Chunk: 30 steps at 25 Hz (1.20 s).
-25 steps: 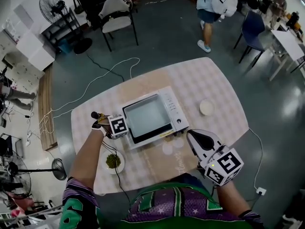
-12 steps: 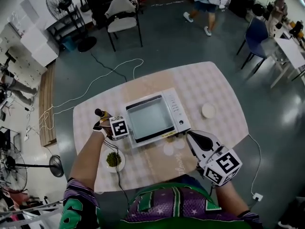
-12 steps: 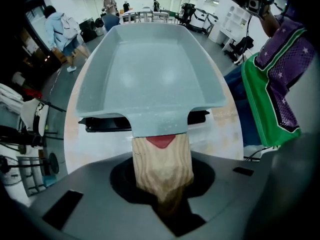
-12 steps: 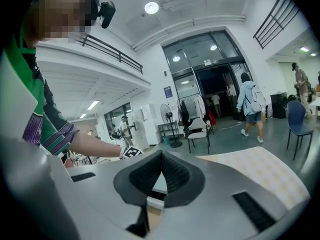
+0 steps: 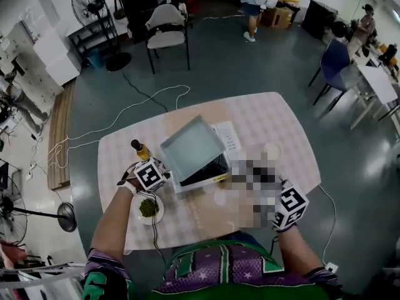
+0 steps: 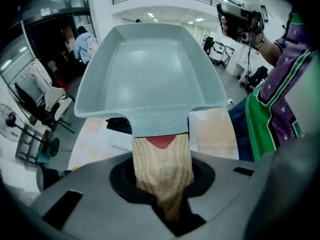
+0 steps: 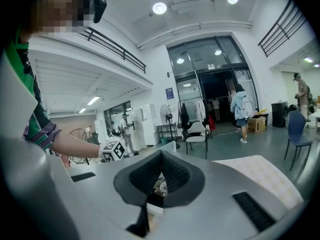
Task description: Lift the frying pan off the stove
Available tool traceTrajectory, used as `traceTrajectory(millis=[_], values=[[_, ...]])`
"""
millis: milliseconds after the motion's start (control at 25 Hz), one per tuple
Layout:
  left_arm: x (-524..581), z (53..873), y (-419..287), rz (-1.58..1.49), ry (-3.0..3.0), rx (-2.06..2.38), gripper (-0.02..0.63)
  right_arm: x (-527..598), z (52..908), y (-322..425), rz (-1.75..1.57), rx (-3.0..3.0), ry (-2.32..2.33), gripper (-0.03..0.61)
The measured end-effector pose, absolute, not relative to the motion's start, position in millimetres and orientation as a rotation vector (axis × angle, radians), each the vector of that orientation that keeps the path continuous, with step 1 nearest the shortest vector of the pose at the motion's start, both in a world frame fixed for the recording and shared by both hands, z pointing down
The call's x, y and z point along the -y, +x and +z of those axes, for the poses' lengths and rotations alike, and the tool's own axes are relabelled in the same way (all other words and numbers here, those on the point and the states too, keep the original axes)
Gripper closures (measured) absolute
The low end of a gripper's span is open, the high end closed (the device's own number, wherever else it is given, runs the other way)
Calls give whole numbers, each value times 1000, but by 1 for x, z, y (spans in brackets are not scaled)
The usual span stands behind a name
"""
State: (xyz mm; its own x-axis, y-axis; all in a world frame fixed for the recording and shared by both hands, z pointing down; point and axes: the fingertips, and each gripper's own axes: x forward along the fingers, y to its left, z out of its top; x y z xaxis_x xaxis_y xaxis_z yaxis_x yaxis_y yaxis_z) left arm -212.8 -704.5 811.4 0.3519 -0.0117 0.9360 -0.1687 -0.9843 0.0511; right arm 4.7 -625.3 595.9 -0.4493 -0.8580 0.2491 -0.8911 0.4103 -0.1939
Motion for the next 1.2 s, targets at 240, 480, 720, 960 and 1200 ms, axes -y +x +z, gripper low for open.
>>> traceTrajectory(millis=[240,480,720,960,1200], values=[[664,786,-225,1519,2475,359,499,627,608,4,489,2506,1661,571],[624,754,-207,1231,2551,496,497,617,611,0,461,2436,1672,571],[585,675,-198,1012,2570,728,497,587,566,-9,440,2451,1649,570],[505,577,-167,839,2537,949,497,525,483,8,467,2539,1582,569],[420,483,-93,638,2484,1196,497,436,392,95,381,2611,1533,570]])
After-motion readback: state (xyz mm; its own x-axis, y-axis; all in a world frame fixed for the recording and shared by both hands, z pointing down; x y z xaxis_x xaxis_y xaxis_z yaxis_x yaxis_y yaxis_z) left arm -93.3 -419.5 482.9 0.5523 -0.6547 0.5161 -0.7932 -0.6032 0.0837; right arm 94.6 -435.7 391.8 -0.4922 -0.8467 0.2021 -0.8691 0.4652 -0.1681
